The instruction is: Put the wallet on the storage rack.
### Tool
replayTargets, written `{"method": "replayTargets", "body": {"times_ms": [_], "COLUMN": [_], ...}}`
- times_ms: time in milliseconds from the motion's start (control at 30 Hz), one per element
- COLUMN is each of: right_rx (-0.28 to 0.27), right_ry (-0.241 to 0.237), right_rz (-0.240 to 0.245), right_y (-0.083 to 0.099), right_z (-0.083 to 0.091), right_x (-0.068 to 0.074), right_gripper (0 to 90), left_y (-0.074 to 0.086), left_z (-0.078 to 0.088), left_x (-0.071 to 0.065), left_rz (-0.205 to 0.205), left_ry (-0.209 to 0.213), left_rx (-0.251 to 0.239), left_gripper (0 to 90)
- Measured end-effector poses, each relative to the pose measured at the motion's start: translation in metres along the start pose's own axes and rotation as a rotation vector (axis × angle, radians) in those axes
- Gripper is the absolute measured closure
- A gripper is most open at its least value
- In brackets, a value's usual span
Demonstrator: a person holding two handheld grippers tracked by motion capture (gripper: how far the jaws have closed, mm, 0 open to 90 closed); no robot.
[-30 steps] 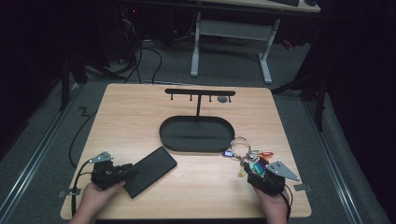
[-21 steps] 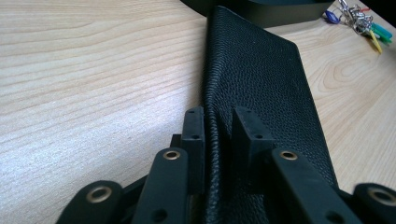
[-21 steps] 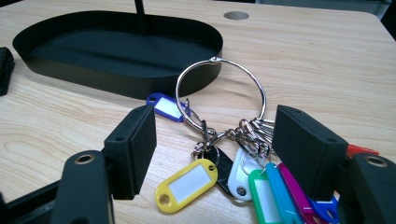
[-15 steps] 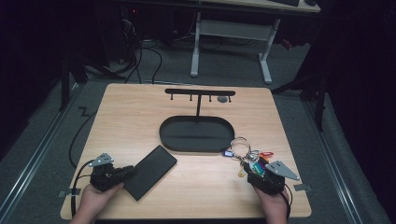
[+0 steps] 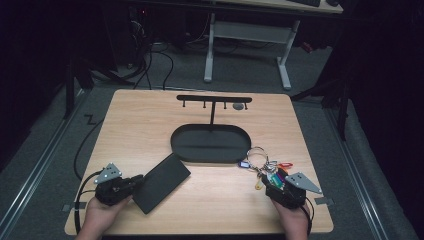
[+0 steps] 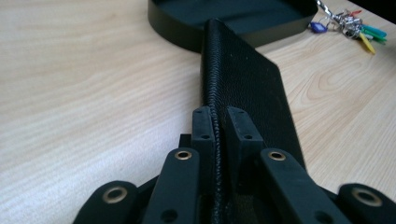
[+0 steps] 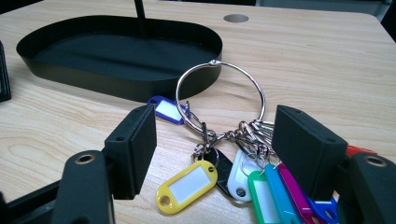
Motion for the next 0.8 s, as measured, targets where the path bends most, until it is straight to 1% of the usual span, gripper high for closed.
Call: {"method": "replayTargets", "body": {"times_ms": [33,100,133,267,300,567,600,700,800], "right_rx": [0.002,0.006,0.005,0.01,0.009,0.006,0.007,0.012,0.014], "right_ry": [-0.001,-0.003,-0.004,-0.01,-0.012,-0.013,-0.012,-0.014,-0.016], "right_rz": [-0.004,-0.002,0.002,-0.01,-0.01,-0.025,-0.024,-0.025,-0.02], "right_y": [0.0,0.0,0.0,0.0,-0.001,0.0,0.0,0.0,0.0], "right_z": [0.0,-0.002,-0.003,-0.002,-0.001,-0.001,-0.001,-0.001,-0.003], "right_x": [0.0,0.0,0.0,0.001,0.0,-0.001,-0.001,0.0,0.001], "right_gripper": [31.2,31.2,31.2,32.2,32.5,32.4,32.4,32.4,32.4], "left_y": [-0.001,-0.003,-0.004,-0.004,-0.005,-0.008,-0.009,-0.01,-0.012], "left_z": [0.001,0.004,0.005,0.006,0.008,0.013,0.016,0.018,0.021], "left_x": [-0.001,-0.002,-0.002,0.001,0.002,0.004,0.005,0.006,0.005], "left_rz": [-0.008,-0.011,-0.011,-0.005,-0.007,-0.025,-0.026,-0.029,-0.044], "left_ry": [-0.005,-0.007,-0.006,-0.013,-0.023,-0.044,-0.053,-0.062,-0.076], "left_rx": [-0.007,-0.018,-0.02,-0.029,-0.035,-0.056,-0.067,-0.076,-0.093], "left_gripper": [82.9,83.0,83.0,83.0,83.1,83.4,83.4,83.5,83.5]}}
Point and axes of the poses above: each handheld gripper's, and its own axes: z roughly backward along the jaws, y roughly out of its underside, x roughly to its left, the point moved 5 cm from there along -z, roughly forward along the jaws, and after that the axes turned 6 degrees about -z, right-handed, at the moved point
